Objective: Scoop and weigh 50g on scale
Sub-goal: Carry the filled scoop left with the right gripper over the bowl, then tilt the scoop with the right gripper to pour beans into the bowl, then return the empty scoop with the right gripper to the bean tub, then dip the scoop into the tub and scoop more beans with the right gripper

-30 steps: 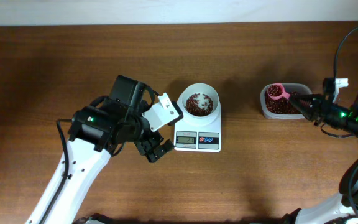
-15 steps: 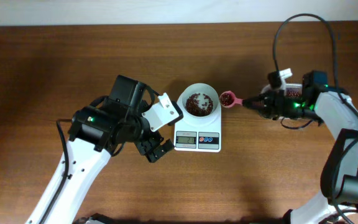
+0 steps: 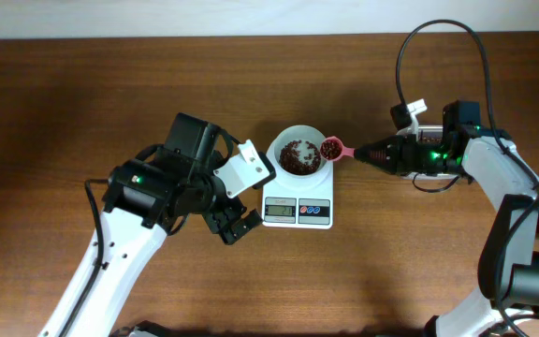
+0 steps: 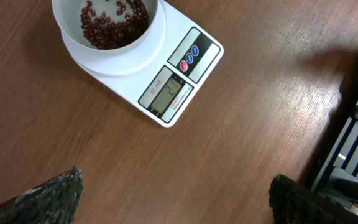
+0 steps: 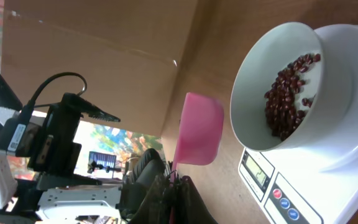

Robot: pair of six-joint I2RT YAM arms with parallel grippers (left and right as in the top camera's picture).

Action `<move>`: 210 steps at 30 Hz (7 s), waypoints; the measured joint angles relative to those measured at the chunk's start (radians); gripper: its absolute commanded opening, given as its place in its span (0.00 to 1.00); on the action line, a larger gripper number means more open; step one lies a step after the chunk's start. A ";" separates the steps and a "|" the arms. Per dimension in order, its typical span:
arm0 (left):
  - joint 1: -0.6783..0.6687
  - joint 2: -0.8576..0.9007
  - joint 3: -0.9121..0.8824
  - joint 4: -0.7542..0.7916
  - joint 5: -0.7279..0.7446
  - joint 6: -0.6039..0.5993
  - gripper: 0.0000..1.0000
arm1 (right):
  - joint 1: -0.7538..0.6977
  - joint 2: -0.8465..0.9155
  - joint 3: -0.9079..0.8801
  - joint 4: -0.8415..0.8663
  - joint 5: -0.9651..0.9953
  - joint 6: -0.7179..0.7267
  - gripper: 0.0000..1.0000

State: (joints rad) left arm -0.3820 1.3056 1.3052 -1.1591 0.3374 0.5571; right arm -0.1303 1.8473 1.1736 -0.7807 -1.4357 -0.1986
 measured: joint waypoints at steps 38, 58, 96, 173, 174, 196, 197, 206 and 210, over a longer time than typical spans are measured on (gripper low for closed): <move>0.000 0.000 0.000 0.000 0.000 0.000 0.99 | 0.188 0.002 -0.005 0.453 0.329 0.110 0.04; 0.000 0.000 0.000 0.000 0.000 0.000 0.99 | 0.219 0.003 -0.005 0.445 0.381 -0.114 0.04; 0.000 0.000 0.000 0.000 0.000 0.000 0.99 | 0.410 -0.274 -0.005 0.302 1.004 -0.123 0.04; 0.000 0.000 0.000 0.000 0.000 0.000 0.99 | -0.156 -0.380 0.014 -0.151 1.003 0.278 0.04; 0.000 0.000 0.000 0.000 0.000 0.000 0.99 | -0.156 -0.380 0.014 -0.151 1.003 0.293 0.04; 0.000 0.000 0.000 0.000 0.000 0.000 0.99 | -0.156 -0.380 0.014 -0.056 1.005 0.015 0.04; 0.000 0.000 0.000 0.000 0.000 0.000 0.99 | -0.156 -0.380 0.014 -0.048 1.027 -0.020 0.04; 0.000 0.000 0.000 0.000 0.000 0.000 0.99 | -0.156 -0.332 0.014 -0.027 1.120 -0.012 0.04; 0.000 0.000 0.000 0.000 0.000 0.000 0.99 | -0.156 -0.402 0.013 -0.036 0.954 0.082 0.04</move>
State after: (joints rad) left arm -0.3820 1.3056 1.3052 -1.1591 0.3374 0.5571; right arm -0.2867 1.4456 1.1870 -0.8165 -0.4812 -0.1162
